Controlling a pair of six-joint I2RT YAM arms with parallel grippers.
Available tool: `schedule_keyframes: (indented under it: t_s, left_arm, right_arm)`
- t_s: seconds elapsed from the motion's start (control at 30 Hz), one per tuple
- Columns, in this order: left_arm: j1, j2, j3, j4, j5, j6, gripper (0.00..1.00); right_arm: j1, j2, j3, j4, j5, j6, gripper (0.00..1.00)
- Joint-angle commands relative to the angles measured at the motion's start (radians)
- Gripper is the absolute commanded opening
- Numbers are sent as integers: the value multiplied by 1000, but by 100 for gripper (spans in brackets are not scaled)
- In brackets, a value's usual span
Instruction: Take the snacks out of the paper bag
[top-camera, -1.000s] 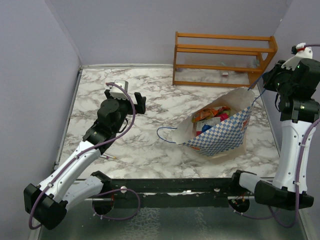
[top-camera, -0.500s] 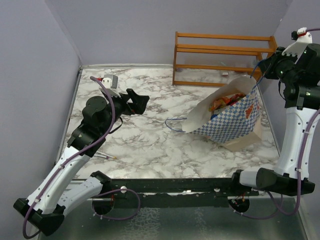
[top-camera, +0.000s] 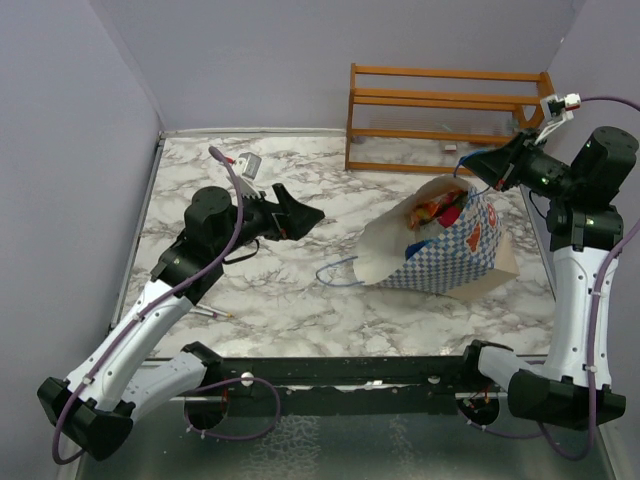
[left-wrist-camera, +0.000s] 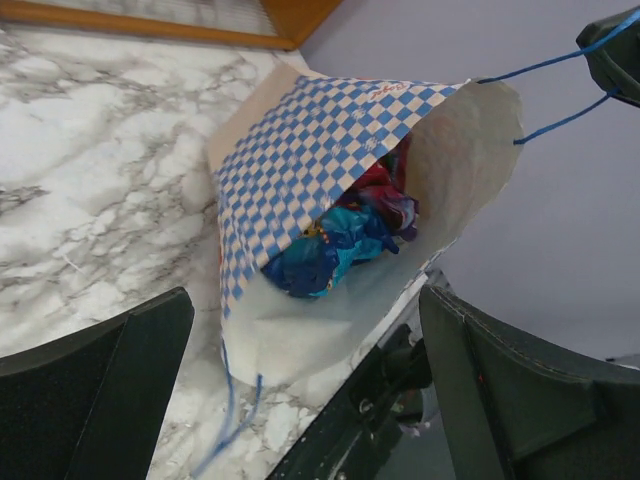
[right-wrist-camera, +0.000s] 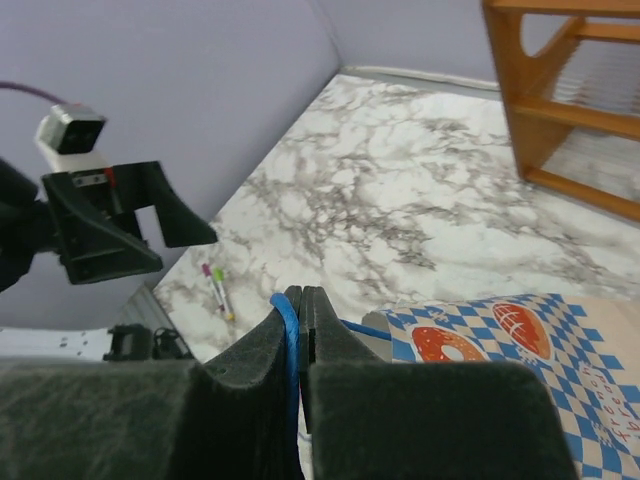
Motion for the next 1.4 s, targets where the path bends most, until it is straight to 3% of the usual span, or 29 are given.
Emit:
schedule_keyframes:
  t_s: [0.0,0.17,0.33,0.47,0.63,0.77,1.0,1.23,1.37]
  left_arm:
    - [-15,8,-48,179,147,-98,99]
    - [-122,-11,-61,236,96,-72,99]
    - [-323,-19,-79,243,-70,-17,89]
    - [-459,4,-81,228,-209,28,89]
    - [-479,50,-55,159,-306,33,88]
    - [-479,36,-50,140,-327,43,93]
    - [-540,127,45,169,-235,42,93]
    - [-768,263,163,124,-447,121,70]
    - [-817,370,248,24,-565,156,54]
  right_arm:
    - [58,-22,82,33,-162,65,1]
    - [66,-36,102,-57,-81,2,1]
    - [66,-26,84,-53,-52,42,1]
    - [66,-22,103,-51,4,45,1]
    - [66,-27,167,-154,312,-12,1]
    - [66,-55,170,-177,562,-37,1]
    - [66,-89,134,-158,580,-6,1]
    - [67,-128,100,-130,542,-14,2]
    - [66,-147,94,-100,498,-7,3]
